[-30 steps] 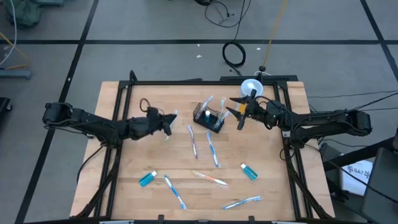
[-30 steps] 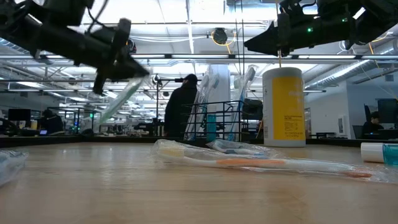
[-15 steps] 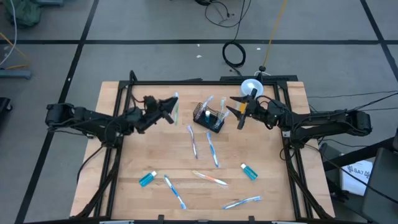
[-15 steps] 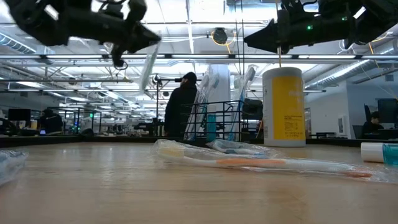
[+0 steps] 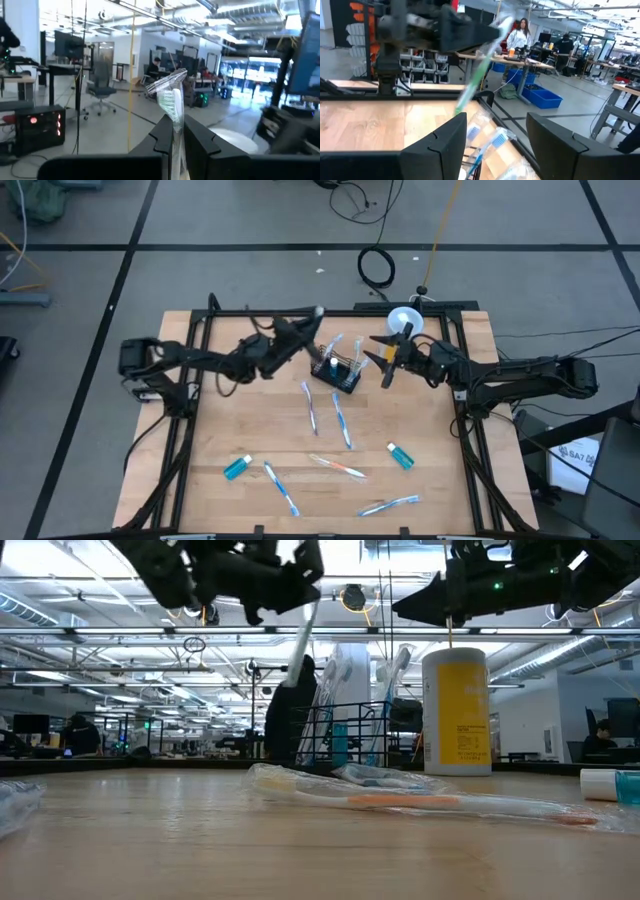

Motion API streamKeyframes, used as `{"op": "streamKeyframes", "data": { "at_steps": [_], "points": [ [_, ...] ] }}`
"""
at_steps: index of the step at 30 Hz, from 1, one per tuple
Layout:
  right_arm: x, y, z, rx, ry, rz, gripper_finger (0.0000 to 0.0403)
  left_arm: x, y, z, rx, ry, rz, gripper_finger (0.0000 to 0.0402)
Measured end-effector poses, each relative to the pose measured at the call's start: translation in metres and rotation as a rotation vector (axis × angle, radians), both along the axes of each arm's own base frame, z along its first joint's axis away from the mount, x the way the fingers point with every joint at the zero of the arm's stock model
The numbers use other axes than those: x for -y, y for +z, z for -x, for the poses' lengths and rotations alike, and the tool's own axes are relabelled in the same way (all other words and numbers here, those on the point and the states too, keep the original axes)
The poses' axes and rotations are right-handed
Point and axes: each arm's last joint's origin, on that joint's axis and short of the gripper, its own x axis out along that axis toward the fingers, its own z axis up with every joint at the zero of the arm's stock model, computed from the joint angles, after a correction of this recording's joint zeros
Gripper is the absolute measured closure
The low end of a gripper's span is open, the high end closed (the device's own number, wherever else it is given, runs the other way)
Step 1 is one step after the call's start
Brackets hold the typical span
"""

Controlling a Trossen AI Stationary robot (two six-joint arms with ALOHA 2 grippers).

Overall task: Pick & Place toothbrushing station
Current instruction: Put the green toothbrush into the black organizer

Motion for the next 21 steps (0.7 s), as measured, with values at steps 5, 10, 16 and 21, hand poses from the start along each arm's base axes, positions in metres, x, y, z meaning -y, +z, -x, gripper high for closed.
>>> {"op": "streamKeyframes", "data": {
  "at_steps": [5,10,16,21],
  "points": [
    [0.0,0.0,0.0,-0.007,-0.001,0.014,0.0204,-0.023,-0.014,-0.018,0.05,0.039,0.024,0.0376],
    [0.0,-0.002,0.0,-0.024,-0.001,0.011,0.0204,-0.035,-0.033,-0.026,0.115,-0.06,0.049,0.0376],
    [0.0,-0.002,0.0,-0.029,-0.001,0.011,0.0204,-0.034,-0.046,-0.031,0.078,-0.063,0.048,0.0376],
    [0.0,-0.003,0.0,-0.033,-0.001,0.011,0.0204,-0.024,-0.052,-0.036,-0.042,-0.07,0.009,0.0376]
  ]
}}
